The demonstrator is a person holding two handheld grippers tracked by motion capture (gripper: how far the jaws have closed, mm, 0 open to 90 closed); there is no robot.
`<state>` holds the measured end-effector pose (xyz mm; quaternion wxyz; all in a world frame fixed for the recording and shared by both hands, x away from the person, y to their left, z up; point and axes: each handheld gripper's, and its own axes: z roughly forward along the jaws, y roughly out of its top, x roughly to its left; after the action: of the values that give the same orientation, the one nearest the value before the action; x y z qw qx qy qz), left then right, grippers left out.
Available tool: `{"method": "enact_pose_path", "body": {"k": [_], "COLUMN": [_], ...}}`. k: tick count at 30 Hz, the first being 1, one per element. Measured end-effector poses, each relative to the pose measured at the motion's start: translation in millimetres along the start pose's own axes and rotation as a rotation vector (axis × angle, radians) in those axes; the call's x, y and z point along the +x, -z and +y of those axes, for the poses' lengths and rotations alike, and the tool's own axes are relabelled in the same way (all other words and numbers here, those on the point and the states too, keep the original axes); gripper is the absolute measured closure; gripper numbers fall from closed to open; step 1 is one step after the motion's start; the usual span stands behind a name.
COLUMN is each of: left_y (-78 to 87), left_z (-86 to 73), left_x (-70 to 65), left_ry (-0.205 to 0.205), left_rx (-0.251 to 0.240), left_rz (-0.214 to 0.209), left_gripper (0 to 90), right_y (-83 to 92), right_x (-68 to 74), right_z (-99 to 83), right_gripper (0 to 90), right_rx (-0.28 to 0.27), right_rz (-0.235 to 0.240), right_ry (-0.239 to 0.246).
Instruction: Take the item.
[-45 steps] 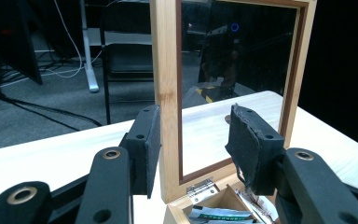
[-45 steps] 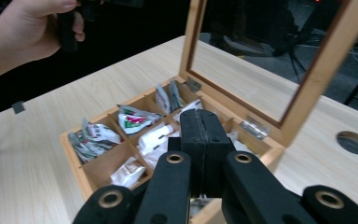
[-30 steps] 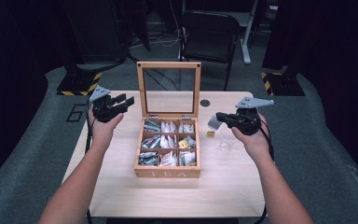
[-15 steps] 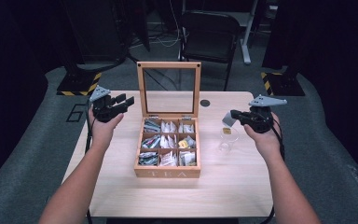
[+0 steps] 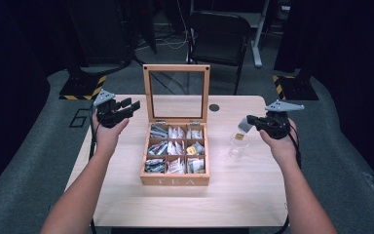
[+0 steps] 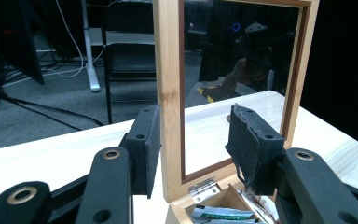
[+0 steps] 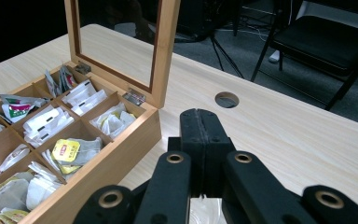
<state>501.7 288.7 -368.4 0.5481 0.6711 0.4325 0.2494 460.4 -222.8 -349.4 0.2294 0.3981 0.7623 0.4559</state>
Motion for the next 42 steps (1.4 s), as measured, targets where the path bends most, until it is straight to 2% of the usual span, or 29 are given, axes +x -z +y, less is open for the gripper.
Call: {"method": "enact_pose_path", "body": {"k": [9, 25, 42], "left_y": [0.1, -0.7, 0.1], "left_z": [-0.1, -0.8, -4.2], "left_x": [0.1, 0.0, 2.5], "left_ry": [0.000, -0.003, 0.005], "left_rx": [0.000, 0.003, 0.001], "left_rz": [0.000, -0.002, 0.002], "left_gripper": [54.1, 54.0, 54.0], "right_y": [-4.8, -30.0, -43.1], "right_x": [-1.7, -6.7, -6.7], "right_z": [-4.1, -32.2, -49.5], "right_gripper": [90.0, 90.0, 90.0], "right_rx": [0.008, 0.063, 0.098], "right_rz": [-0.010, -0.031, -0.039], "right_ry": [-0.001, -0.039, -0.065]}}
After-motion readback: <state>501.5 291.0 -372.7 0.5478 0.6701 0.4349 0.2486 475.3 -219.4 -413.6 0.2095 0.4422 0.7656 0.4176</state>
